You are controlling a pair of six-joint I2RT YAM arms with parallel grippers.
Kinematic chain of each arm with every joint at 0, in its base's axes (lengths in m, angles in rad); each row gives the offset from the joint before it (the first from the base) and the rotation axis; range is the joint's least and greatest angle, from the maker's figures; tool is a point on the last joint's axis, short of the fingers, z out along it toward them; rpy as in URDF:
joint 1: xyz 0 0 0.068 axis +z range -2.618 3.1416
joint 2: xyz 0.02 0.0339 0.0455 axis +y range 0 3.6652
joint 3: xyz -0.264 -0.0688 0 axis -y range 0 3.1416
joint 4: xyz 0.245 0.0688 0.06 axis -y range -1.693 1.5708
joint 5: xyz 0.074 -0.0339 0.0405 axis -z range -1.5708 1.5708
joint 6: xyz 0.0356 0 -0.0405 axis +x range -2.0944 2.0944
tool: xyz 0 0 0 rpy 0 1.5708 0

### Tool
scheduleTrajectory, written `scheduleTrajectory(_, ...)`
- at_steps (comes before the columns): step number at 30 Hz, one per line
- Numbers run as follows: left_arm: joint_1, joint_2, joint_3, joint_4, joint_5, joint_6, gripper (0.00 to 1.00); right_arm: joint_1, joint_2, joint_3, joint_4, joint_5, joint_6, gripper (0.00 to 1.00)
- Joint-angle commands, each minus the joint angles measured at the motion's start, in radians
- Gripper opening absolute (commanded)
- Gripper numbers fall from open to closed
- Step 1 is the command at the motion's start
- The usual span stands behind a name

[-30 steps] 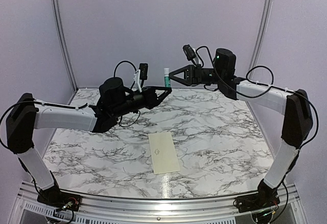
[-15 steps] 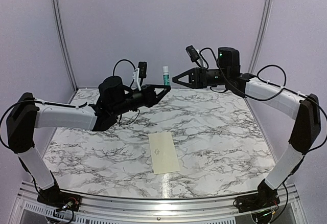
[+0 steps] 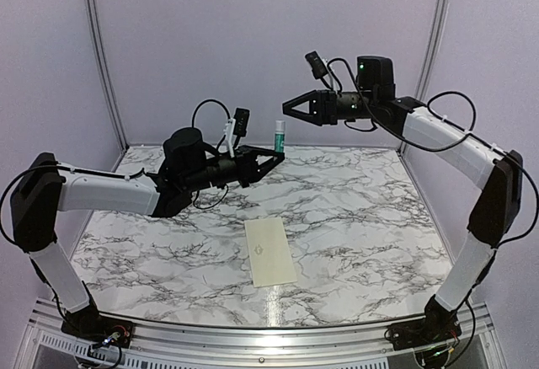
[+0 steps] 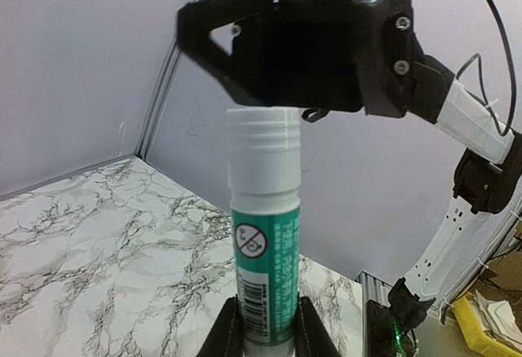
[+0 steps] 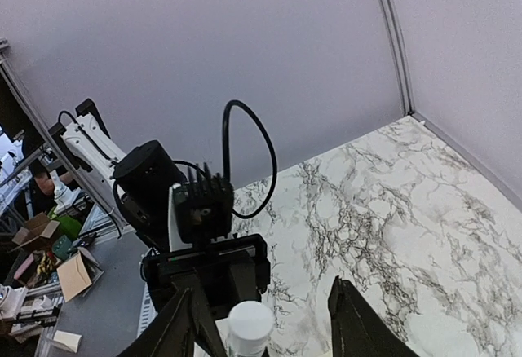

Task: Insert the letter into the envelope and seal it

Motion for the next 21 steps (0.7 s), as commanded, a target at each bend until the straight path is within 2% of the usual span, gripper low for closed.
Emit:
scheduleTrajectory(1, -0.002, -0.017, 0.015, -0.014, 0.066, 0.015, 0.11, -0.007, 0.050, 0.010, 0.042, -0.032, 0.077, 0.51)
scheduleTrajectory(5, -0.004, -0.001, 0.035, -0.028, 0.078, 0.006, 0.11, -0.003, 0.051, -0.016, 0.058, -0.055, 0.091, 0.49)
scheduleTrajectory(12, -0.007, 0.009, 0.046, -0.031, 0.073, 0.002, 0.11, 0.002, 0.049, -0.055, 0.094, -0.088, 0.127, 0.40)
scheduleTrajectory(18, -0.007, 0.005, 0.047, -0.034, 0.064, 0.006, 0.11, 0.009, 0.048, -0.072, 0.119, -0.106, 0.149, 0.38)
scheduleTrajectory(21, -0.008, 0.005, 0.048, -0.036, 0.057, 0.008, 0.11, 0.009, 0.049, -0.084, 0.137, -0.119, 0.164, 0.29)
